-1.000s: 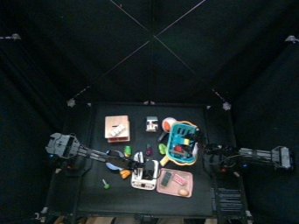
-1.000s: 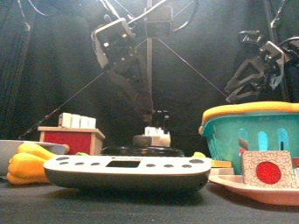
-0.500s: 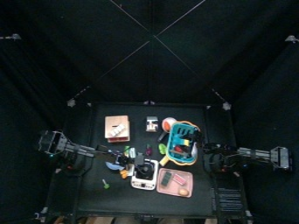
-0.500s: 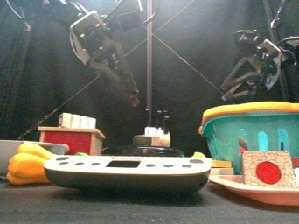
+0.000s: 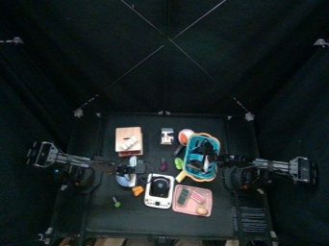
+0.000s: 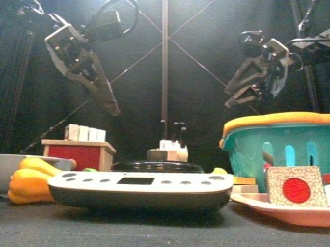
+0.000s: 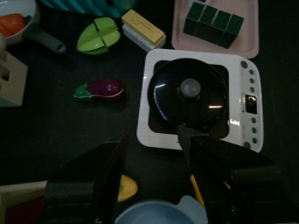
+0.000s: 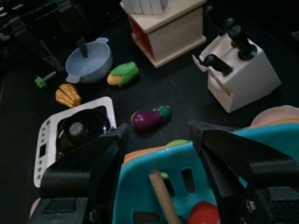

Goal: Grab corn

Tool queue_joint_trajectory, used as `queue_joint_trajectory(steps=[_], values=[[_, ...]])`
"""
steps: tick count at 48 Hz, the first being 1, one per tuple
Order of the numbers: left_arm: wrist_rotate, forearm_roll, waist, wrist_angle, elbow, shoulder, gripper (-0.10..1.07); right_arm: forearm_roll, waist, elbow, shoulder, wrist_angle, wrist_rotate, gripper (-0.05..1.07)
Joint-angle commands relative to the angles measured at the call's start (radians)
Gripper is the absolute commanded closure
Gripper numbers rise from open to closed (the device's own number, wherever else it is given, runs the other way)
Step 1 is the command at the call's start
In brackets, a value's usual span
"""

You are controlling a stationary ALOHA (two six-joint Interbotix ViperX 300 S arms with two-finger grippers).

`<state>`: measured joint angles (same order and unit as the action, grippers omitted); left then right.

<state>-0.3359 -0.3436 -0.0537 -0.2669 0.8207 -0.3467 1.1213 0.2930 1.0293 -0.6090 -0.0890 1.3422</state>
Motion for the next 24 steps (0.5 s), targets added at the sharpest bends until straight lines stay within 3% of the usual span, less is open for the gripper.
queue_joint_trajectory(steps=[1,11,18,24], values=[[-0.003,-0.002,0.008,0.0,0.017,-0.075,0.12,-0.003,-0.003,-0.064,0.054,-0.023,-0.003,0.12],[-0.015,0.081,0.037,-0.037,0.049,-0.172,0.12,-0.003,-0.006,-0.14,0.123,-0.026,-0.003,0.12],[-0.02,0.212,0.069,-0.176,0.026,-0.235,0.12,0.0,-0.006,-0.184,0.149,-0.028,-0.003,0.12],[-0.038,0.259,0.12,-0.281,-0.006,-0.252,0.12,0.002,-0.009,-0.204,0.167,-0.029,-0.003,0.12]])
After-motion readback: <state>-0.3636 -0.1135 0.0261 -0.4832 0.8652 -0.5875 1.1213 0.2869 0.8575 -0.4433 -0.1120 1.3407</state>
